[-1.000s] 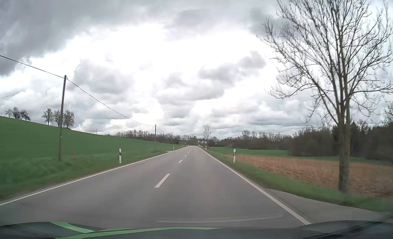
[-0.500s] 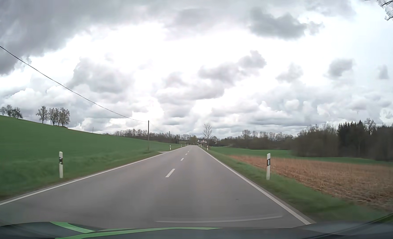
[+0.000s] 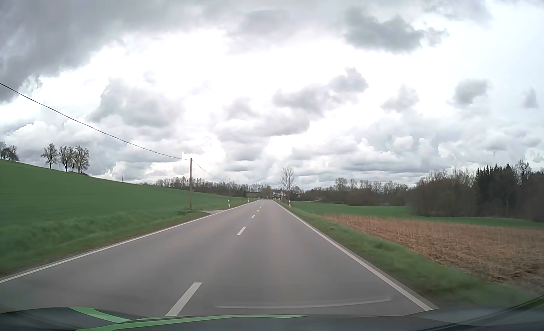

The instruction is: Follow the waypoints while adhering to traffic rules and regulations

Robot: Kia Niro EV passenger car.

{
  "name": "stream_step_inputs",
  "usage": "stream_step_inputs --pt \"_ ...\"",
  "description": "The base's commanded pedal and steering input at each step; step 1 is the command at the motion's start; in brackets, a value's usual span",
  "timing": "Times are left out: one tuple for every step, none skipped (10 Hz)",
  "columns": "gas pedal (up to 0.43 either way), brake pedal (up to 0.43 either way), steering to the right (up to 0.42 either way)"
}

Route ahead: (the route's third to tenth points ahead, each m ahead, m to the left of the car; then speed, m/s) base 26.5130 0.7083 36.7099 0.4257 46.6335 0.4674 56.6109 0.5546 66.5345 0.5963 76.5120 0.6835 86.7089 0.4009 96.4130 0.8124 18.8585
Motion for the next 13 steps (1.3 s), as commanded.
stream_step_inputs --pt "0.268 0.000 0.000" --pt "0.268 0.000 0.000" --pt "0.268 0.000 0.001" --pt "0.268 0.000 0.000" --pt "0.268 0.000 0.000" --pt "0.268 0.000 0.000" --pt "0.268 0.000 0.000" --pt "0.268 0.000 0.000" --pt "0.268 0.000 -0.001" --pt "0.280 0.000 -0.001" --pt "0.280 0.000 -0.001" --pt "0.280 0.000 -0.001" --pt "0.280 0.000 -0.002"
